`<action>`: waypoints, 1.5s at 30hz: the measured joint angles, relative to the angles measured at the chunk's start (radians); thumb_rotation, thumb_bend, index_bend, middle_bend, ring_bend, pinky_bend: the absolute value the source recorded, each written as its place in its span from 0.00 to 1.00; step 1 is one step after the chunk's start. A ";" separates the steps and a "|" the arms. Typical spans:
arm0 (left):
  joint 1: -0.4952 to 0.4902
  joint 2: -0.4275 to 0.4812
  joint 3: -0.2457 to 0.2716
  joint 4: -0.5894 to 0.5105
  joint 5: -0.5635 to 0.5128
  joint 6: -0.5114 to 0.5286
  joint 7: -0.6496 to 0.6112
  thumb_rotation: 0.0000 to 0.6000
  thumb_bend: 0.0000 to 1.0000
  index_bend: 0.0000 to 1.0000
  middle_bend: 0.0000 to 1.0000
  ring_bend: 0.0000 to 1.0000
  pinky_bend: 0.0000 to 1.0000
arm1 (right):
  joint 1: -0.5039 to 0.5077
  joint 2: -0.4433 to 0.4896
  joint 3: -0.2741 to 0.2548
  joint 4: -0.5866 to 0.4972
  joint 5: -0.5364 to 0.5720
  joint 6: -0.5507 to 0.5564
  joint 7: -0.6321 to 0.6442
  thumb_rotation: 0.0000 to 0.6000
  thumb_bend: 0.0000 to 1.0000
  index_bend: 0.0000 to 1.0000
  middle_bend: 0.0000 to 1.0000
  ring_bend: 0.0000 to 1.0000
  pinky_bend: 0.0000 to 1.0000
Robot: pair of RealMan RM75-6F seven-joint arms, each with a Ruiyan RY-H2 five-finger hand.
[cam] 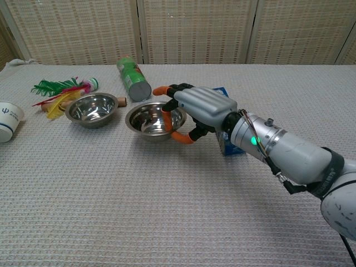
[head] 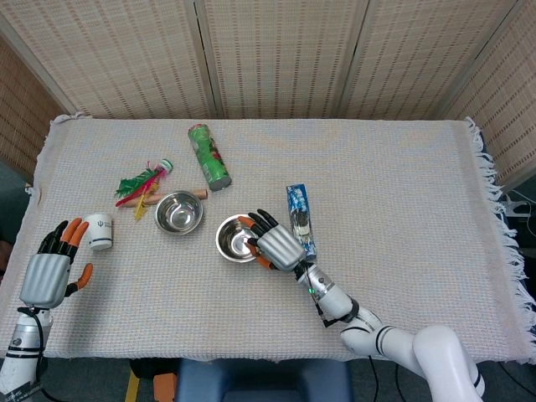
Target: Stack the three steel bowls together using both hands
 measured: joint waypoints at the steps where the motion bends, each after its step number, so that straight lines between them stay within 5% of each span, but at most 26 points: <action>1: 0.002 0.002 -0.001 -0.001 -0.001 0.001 -0.002 1.00 0.41 0.00 0.01 0.00 0.16 | 0.007 -0.004 0.004 0.005 0.002 0.002 -0.001 1.00 0.39 0.66 0.07 0.00 0.00; 13: 0.025 0.047 -0.017 -0.020 -0.015 0.017 -0.041 1.00 0.41 0.00 0.01 0.00 0.16 | 0.194 -0.131 0.114 0.168 0.058 -0.042 0.005 1.00 0.39 0.66 0.07 0.00 0.00; 20: 0.051 0.077 -0.025 -0.041 -0.026 0.039 -0.052 1.00 0.41 0.00 0.01 0.00 0.16 | 0.384 -0.241 0.188 0.373 0.119 -0.151 0.049 1.00 0.39 0.63 0.07 0.00 0.00; 27: 0.069 0.094 -0.032 -0.051 -0.035 0.058 -0.059 1.00 0.41 0.00 0.01 0.00 0.16 | 0.512 -0.267 0.202 0.417 0.236 -0.296 0.072 1.00 0.39 0.62 0.07 0.00 0.00; 30: 0.074 0.097 -0.034 -0.051 -0.038 0.060 -0.063 1.00 0.41 0.00 0.01 0.00 0.16 | 0.528 -0.270 0.196 0.422 0.259 -0.317 0.072 1.00 0.39 0.50 0.07 0.00 0.00; 34: 0.084 0.103 -0.036 -0.046 -0.044 0.063 -0.075 1.00 0.41 0.00 0.01 0.00 0.16 | 0.546 -0.271 0.171 0.425 0.309 -0.351 0.046 1.00 0.36 0.11 0.02 0.00 0.00; 36: 0.087 0.105 -0.036 -0.042 -0.042 0.067 -0.083 1.00 0.41 0.00 0.01 0.00 0.16 | 0.553 -0.271 0.159 0.428 0.349 -0.382 0.011 1.00 0.31 0.00 0.00 0.00 0.00; 45: 0.084 0.098 -0.034 -0.047 -0.020 0.066 -0.076 1.00 0.40 0.00 0.01 0.00 0.16 | 0.558 -0.272 0.126 0.436 0.471 -0.331 -0.090 1.00 0.16 0.00 0.00 0.00 0.00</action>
